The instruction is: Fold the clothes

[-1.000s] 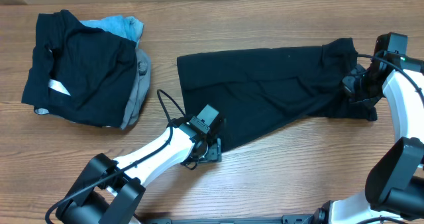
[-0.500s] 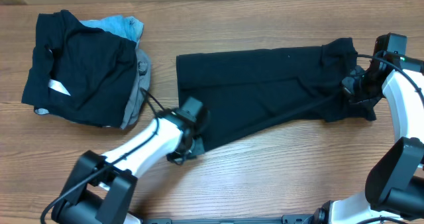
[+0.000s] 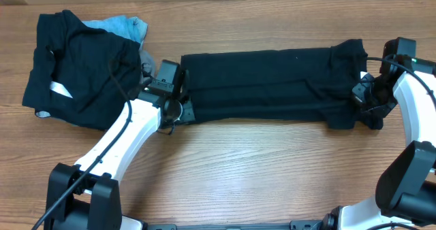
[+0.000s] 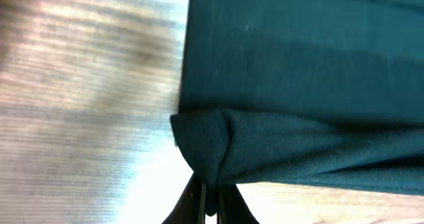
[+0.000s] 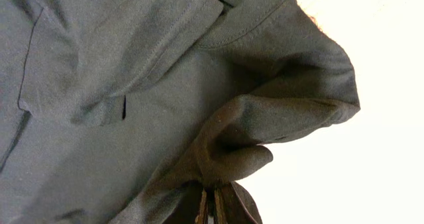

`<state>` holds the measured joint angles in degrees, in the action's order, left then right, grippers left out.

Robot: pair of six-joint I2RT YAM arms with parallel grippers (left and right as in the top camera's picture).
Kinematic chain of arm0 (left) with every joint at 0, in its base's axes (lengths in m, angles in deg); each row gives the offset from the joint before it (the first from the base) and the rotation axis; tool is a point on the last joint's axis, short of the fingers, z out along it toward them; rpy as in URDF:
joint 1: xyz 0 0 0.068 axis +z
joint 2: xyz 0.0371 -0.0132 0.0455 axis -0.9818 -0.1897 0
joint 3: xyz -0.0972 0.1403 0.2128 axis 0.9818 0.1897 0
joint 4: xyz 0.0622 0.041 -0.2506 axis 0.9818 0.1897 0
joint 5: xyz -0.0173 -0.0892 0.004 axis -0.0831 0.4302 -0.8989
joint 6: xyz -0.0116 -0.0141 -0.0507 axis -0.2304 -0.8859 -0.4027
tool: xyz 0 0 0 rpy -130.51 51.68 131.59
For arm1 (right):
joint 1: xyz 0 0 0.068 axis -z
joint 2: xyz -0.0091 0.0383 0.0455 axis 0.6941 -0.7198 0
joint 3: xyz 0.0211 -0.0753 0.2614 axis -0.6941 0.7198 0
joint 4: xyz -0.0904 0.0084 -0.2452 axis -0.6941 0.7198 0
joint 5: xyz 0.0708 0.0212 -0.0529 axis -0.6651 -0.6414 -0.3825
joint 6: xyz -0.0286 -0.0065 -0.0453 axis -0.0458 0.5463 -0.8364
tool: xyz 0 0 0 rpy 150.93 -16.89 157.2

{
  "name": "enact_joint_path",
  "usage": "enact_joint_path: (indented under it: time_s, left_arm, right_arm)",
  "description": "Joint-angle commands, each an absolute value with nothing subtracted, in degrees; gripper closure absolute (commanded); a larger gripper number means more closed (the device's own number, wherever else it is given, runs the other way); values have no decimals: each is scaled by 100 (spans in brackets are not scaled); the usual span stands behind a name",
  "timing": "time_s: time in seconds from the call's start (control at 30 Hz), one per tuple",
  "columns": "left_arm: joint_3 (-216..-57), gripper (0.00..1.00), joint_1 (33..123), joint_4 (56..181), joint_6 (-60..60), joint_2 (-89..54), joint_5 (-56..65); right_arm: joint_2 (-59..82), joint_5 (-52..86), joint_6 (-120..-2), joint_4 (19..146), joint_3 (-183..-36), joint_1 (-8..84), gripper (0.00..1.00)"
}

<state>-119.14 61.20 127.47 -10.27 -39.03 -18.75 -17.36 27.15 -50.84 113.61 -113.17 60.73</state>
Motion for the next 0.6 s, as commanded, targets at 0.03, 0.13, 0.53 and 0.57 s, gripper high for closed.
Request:
enact_joint_path:
  time_s: [0.03,0.13,0.53,0.57]
  left_arm:
    - [-12028,96,6227,12266,-778,-3861,-2109]
    - [-12041,96,6227,11920,-770,-4139,-2129]
    - [-12474,96,6227,11418,-691,-5282,-2221]
    - [-12474,96,6227,11365,-687,-5291,-2242]
  right_arm:
    - [-1719,3026,-5095,11208,-11439,6089,96]
    - [-1723,3023,-5092,10979,-11365,6089,96]
    - [-2256,3002,-5092,10080,-11231,6078,96]
    - [-2298,3004,-5092,10017,-11231,6078,96]
